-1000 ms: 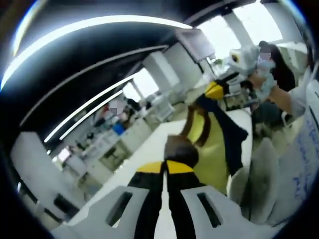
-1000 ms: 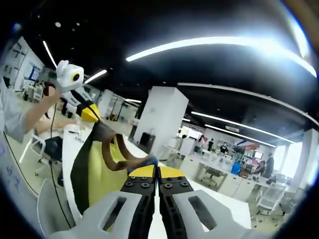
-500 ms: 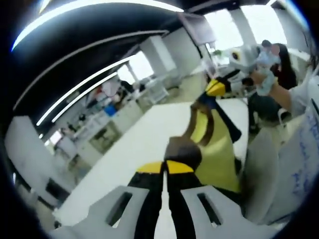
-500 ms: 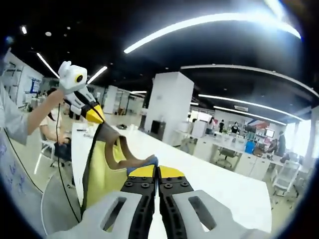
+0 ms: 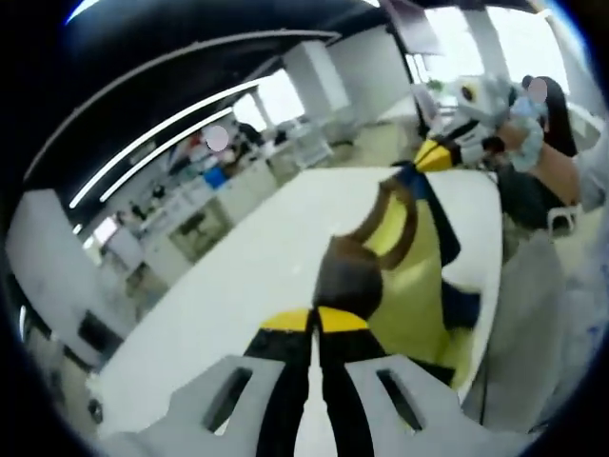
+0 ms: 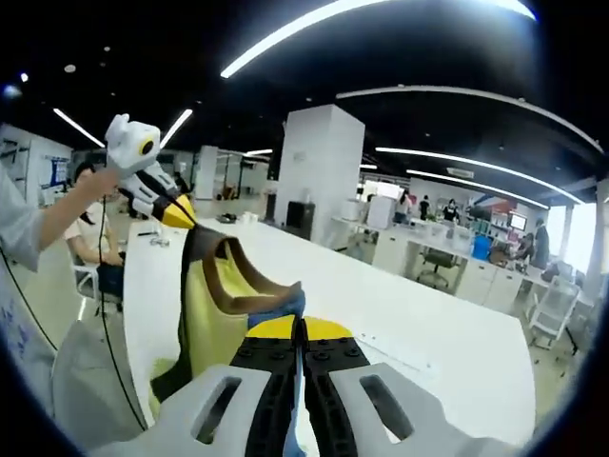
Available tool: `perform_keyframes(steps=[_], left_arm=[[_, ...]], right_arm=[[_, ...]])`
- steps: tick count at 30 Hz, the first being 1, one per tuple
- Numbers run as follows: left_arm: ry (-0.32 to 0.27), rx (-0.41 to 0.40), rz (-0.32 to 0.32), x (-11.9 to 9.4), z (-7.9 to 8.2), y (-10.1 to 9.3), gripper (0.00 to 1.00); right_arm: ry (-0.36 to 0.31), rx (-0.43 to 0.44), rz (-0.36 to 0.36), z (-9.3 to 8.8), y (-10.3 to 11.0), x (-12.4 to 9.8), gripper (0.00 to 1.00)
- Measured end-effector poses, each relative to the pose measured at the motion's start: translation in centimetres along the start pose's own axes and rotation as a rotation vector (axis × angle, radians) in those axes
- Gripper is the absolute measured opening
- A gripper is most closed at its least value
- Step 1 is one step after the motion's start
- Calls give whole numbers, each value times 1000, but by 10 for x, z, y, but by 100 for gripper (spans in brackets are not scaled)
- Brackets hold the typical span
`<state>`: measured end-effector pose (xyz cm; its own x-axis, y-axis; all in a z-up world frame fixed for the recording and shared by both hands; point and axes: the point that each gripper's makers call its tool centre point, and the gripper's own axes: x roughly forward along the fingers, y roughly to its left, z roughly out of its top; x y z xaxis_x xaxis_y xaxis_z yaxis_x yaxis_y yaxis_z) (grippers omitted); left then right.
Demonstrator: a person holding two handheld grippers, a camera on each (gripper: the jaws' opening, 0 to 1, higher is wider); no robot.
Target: Fold the garment on the visible template until the final outline fits inside the template.
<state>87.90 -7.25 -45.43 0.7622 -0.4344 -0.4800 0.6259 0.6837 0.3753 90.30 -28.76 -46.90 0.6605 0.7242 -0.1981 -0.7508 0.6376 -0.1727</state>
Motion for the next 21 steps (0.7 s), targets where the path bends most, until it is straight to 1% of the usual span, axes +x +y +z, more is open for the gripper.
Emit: perform_keyframes(steps=[1,5,9,12,13,15,19,21], left_arm=[[2,-7,2,5,-3,3,0],[7,-48,6,28,-17,13,0],[13,-73,26,49,-29,23,0],[17,-71,33,60,-34,26,0],[20,-71,37,67,-37,29,0],[29,-75,43,77,-43,34,0],[35,-102,51,93,-53,44,0],[48,-112,58,100,-59,47,0]], right_arm=[[3,1,-1,-2,-1,2,1],[37,10,-3,-18,-10,23,1],[59,28,-2,-30,-15,39,1],[70,22,-10,-37,-21,48,1],[68,25,-14,-41,-25,54,1],[71,52,-20,-47,-32,63,1],[83,65,-29,-52,-33,75,1],[88,68,-36,-55,-39,82,1]])
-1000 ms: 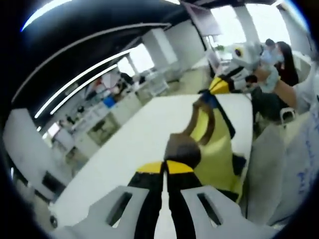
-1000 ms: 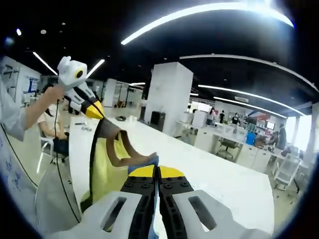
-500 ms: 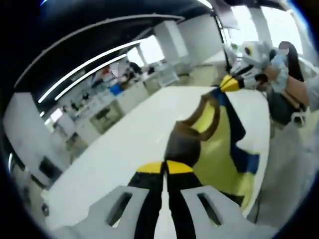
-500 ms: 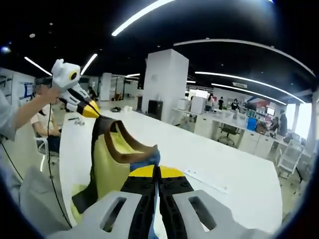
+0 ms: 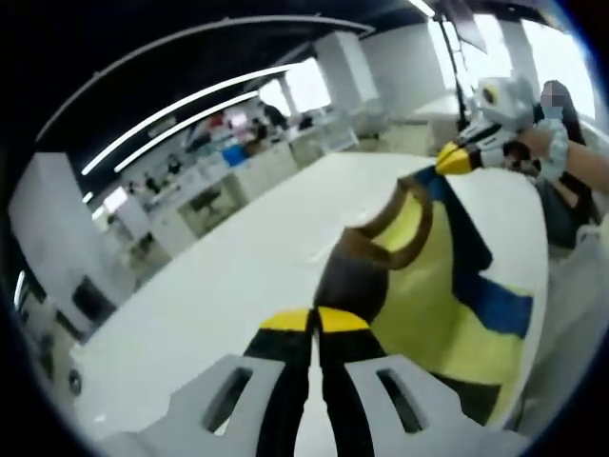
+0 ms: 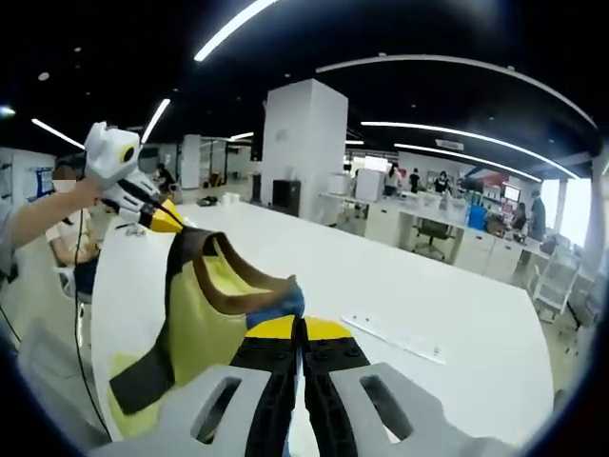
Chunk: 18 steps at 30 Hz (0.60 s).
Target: Fold the garment on the visible template until the final outline fits inside the template.
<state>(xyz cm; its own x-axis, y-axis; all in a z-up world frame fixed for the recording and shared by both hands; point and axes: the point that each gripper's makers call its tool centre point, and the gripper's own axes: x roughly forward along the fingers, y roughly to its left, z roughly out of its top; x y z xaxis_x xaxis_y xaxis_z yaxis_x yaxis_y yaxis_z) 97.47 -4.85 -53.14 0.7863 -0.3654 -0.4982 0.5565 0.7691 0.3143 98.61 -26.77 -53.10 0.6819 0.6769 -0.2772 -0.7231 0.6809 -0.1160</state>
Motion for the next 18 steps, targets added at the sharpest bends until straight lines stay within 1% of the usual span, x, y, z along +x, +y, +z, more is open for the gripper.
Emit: perform_keyframes(steps=[1,2,3,4,6,7,9,11,13,16,18], left_arm=[[10,-11,9,5,-5,3,0],[11,-13,11,7,-6,4,0],[13,-25,17,14,-12,7,0],[17,-33,16,17,-15,8,0],[30,-41,17,23,-21,6,0],[36,-37,18,29,-23,7,0],[58,-55,-13,39,-28,5,0],[47,-70,-21,46,-29,3,0],[56,-79,-18,55,-33,5,0],[74,-100,-22,69,-42,7,0],[81,-105,-21,80,-46,14,0]], right_arm=[[6,0,-7,-1,-3,4,1],[9,2,-9,-4,-10,10,1],[12,4,-11,-7,-17,16,1],[14,6,-11,-9,-19,19,1],[27,6,-10,-14,-20,26,1],[36,-2,-13,-17,-21,31,1],[61,-12,-16,-25,-24,40,1],[71,-9,-16,-32,-24,47,1],[88,-7,-11,-37,-24,55,1],[112,-6,-16,-47,-29,67,1],[121,-2,-21,-51,-34,74,1]])
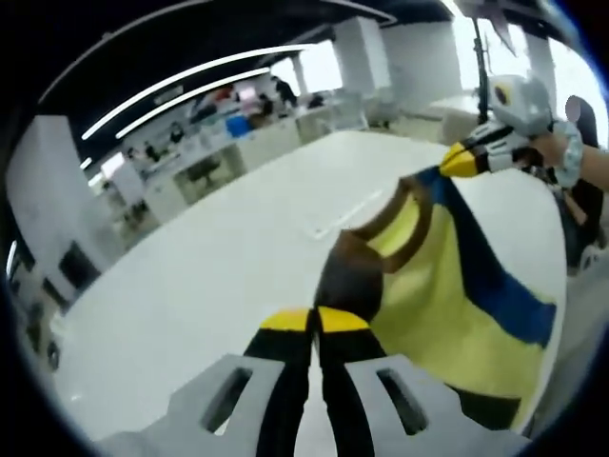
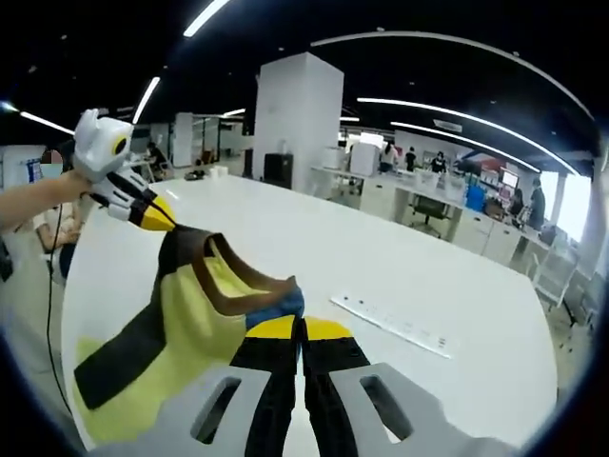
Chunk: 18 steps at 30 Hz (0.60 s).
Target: Fold the garment on the visible template until the final outline fits inside the template.
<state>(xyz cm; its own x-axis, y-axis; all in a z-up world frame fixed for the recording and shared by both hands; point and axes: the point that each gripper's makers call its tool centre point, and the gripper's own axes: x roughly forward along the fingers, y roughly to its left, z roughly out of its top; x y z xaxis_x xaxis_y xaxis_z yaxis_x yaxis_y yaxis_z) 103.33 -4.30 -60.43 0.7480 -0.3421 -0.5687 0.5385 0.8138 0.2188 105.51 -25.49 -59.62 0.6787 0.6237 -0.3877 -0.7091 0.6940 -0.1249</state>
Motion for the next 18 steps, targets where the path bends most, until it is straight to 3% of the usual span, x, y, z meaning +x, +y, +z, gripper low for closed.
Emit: perform_keyframes(steps=[9,14,18], left_arm=[[52,-14,28,28,-19,4,0],[94,71,5,41,-35,-6,0],[124,88,3,64,-47,3,0]], right_arm=[[74,-19,-19,-26,-17,39,1],[126,7,-19,-45,-24,59,1],[155,15,-30,-58,-28,72,1]])
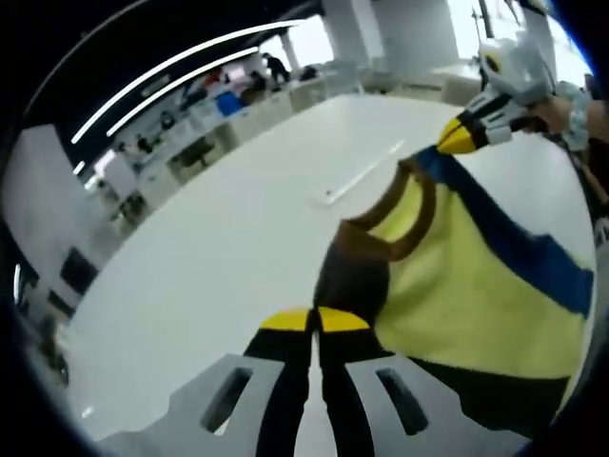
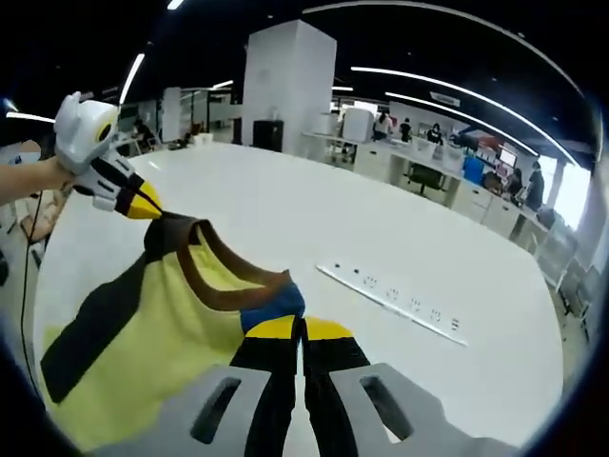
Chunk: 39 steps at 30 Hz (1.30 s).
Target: Fold the garment on the visible template until the final outline fits inside the template.
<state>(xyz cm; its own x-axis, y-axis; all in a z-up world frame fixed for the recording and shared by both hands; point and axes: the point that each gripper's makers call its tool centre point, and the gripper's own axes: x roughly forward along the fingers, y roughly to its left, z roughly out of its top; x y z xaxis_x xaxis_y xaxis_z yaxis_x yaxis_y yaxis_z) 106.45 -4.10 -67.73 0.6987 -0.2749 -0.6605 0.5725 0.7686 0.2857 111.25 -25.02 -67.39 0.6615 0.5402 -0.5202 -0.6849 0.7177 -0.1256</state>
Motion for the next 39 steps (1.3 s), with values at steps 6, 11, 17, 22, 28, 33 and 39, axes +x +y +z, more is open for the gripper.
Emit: perform_keyframes(steps=[6,11,17,22,28,33,39], left_arm=[[25,-33,19,34,-12,10,0],[41,-35,6,47,-12,13,0],[84,-45,0,65,-20,16,0],[108,-41,-8,75,-34,17,0],[123,-33,-1,83,-43,18,0],[133,-25,-2,87,-47,13,0],[148,-30,-7,92,-54,15,0]], right_arm=[[48,66,31,-11,5,27,1],[92,41,-10,-20,0,39,1],[127,41,-23,-33,-3,50,1],[151,18,-25,-42,-8,55,1],[174,8,-28,-54,-8,62,1],[192,-14,-27,-60,-6,69,2],[204,-11,-28,-66,-7,71,2]])
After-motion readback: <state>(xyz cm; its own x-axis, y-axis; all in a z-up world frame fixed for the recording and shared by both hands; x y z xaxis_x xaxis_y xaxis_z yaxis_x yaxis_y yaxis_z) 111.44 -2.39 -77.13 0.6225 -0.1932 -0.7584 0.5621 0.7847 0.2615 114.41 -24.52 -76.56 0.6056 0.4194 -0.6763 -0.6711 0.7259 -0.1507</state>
